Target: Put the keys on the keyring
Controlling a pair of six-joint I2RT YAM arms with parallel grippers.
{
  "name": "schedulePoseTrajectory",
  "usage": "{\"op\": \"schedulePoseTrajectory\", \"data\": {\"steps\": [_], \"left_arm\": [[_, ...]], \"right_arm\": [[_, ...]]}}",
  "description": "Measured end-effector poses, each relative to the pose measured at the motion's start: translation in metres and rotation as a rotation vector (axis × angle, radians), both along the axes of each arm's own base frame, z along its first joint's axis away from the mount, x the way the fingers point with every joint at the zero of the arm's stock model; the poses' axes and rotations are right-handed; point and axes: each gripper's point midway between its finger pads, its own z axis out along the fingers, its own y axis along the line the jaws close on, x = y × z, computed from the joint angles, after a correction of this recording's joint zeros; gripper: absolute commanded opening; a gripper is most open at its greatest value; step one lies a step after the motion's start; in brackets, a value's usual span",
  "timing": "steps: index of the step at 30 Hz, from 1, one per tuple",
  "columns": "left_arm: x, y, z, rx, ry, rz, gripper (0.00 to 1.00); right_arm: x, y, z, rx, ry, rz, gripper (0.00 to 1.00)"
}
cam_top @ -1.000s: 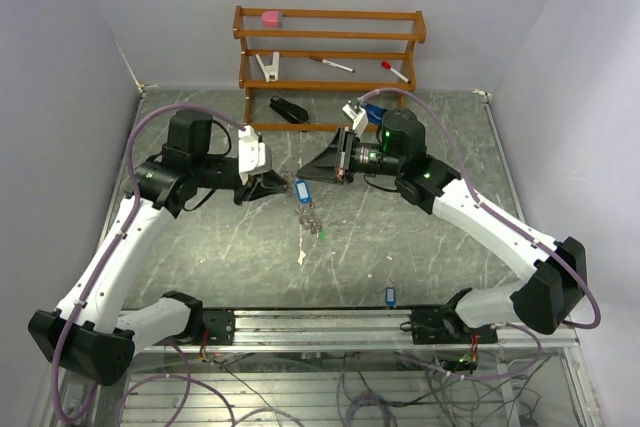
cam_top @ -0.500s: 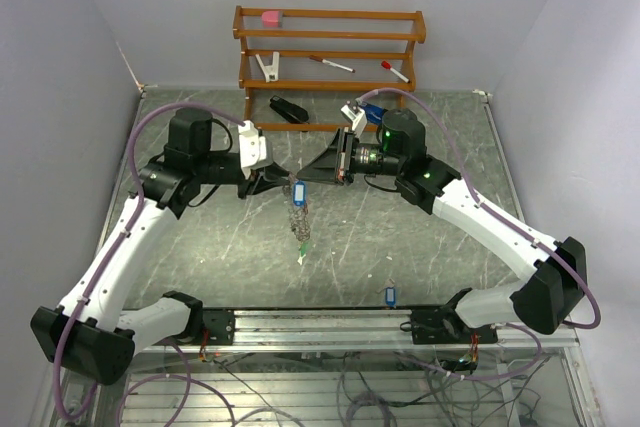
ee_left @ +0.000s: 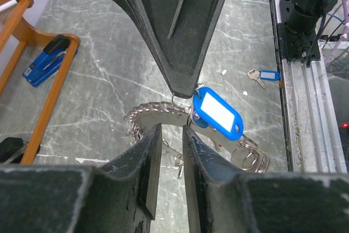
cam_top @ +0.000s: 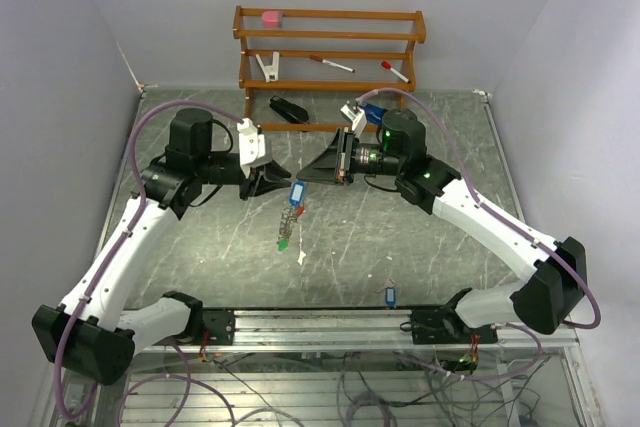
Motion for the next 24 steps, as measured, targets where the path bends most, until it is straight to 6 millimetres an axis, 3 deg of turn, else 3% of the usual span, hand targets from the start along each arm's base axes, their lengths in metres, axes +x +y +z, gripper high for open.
{"op": "schedulePoseTrajectory", "data": {"steps": [6,14,24], "left_arm": [[-0.003,-0.001,-0.012,0.011,0.031,-0.006,0.38],[-0.003,-0.008,-0.013,-0.015,0.042,-0.012,0.35],[-0.004,-0.014,-0.003,-0.060,0.049,-0.028,0.07]], "right_arm": [[0.000,0.000,0.000,0.000,0.000,0.000,0.00],[0.000,0.000,0.000,0.001,-0.001,0.001,0.00],[0.000,0.000,0.002,0.006,-0.006,0.001,0.00]]}}
